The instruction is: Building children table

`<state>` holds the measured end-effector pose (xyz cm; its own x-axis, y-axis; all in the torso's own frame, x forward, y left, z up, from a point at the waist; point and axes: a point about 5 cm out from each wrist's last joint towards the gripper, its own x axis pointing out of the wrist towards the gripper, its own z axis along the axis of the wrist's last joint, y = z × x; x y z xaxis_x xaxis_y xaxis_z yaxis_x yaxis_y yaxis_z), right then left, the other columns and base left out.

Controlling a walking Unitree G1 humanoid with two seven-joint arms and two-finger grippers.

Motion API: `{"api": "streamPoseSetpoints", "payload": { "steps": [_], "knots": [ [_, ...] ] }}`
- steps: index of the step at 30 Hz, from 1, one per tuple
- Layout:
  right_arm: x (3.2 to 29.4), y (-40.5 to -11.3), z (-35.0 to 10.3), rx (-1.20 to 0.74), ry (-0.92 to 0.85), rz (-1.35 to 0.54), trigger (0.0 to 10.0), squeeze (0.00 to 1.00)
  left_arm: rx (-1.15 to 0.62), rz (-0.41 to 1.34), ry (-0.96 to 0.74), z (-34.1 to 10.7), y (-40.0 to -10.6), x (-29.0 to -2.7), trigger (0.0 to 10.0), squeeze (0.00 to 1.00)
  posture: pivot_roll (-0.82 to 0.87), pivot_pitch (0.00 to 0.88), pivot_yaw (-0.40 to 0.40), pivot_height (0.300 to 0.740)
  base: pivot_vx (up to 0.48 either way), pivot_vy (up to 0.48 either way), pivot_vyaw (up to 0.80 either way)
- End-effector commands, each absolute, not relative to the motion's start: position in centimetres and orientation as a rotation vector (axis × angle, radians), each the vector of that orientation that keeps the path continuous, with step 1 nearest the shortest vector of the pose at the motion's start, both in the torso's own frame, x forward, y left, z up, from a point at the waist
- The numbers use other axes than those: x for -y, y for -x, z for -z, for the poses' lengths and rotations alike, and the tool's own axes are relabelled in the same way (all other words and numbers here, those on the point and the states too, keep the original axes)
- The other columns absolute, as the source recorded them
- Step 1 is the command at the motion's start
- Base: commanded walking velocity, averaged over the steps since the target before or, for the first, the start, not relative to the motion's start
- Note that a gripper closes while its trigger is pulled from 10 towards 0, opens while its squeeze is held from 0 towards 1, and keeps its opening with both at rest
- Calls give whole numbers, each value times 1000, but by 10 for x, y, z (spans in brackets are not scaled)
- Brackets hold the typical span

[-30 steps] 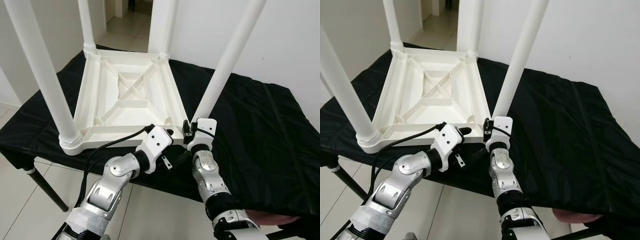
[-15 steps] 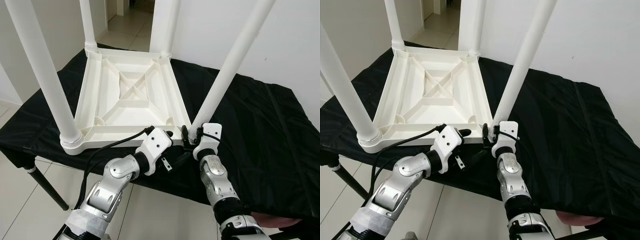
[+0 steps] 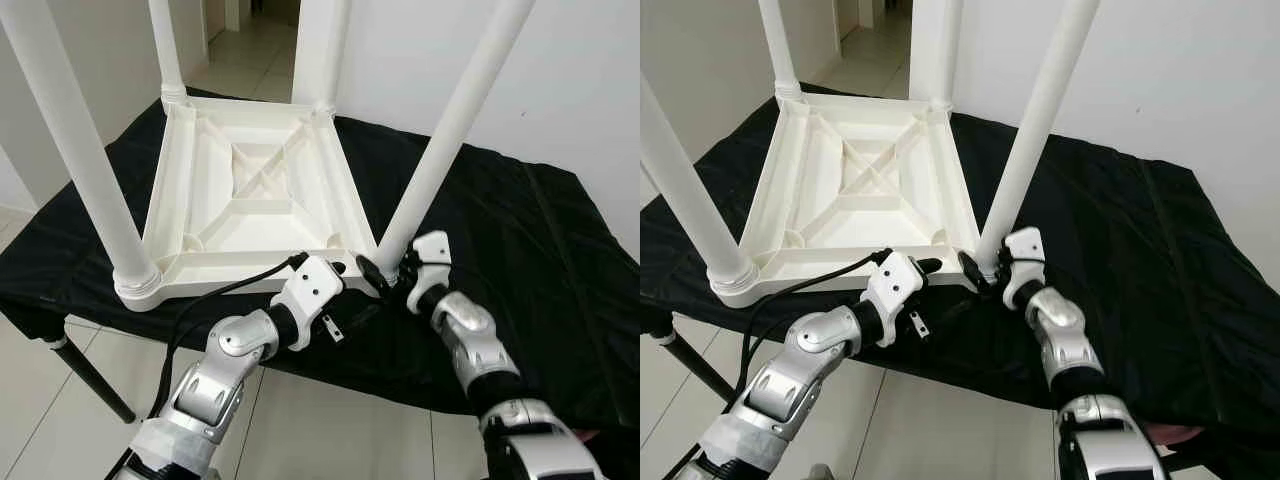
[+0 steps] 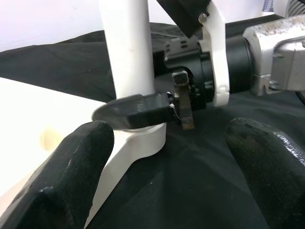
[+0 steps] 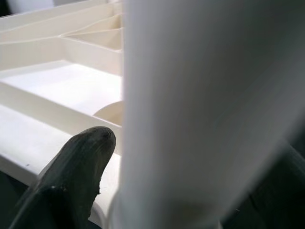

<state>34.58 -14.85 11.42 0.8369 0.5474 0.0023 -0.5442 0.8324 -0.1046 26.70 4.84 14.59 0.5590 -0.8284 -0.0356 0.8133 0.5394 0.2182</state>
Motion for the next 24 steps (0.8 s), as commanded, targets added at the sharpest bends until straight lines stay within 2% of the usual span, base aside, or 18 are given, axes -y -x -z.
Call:
{"api": "streamPoseSetpoints", "payload": {
  "steps": [1, 9, 10, 11, 12, 13, 24],
  "knots": [
    [144, -345, -105, -16, 140, -623, 10000, 0, 86, 955, -236, -148, -269, -48, 10000, 0, 15, 0, -92, 740, 0, 0, 0],
    [131, -349, -100, -69, 174, -686, 10000, 0, 90, 946, -242, -150, -270, -50, 10000, 0, 28, 0, -93, 740, 0, 0, 0],
    [130, -349, -99, -77, 172, -697, 3686, 0, 92, 943, -243, -151, -271, -50, 10000, 0, 28, 0, -93, 740, 0, 0, 0],
    [128, -349, -98, -85, 172, -705, 1216, 0, 94, 941, -243, -151, -271, -50, 10000, 0, 28, 0, -94, 740, 0, 0, 0],
    [128, -349, -98, -85, 172, -705, 1216, 0, 94, 941, -243, -151, -271, -50, 10000, 0, 28, 0, -94, 740, 0, 0, 0],
    [128, -349, -97, -95, 168, -713, 0, 0, 95, 938, -243, -151, -272, -50, 10000, 0, 27, 0, -95, 740, 0, 0, 0],
    [140, -347, -92, -99, 146, -691, 0, 0, 99, 931, -235, -152, -274, -49, 10000, 0, 9, 0, -95, 740, 0, 0, 0]
  ]
}}
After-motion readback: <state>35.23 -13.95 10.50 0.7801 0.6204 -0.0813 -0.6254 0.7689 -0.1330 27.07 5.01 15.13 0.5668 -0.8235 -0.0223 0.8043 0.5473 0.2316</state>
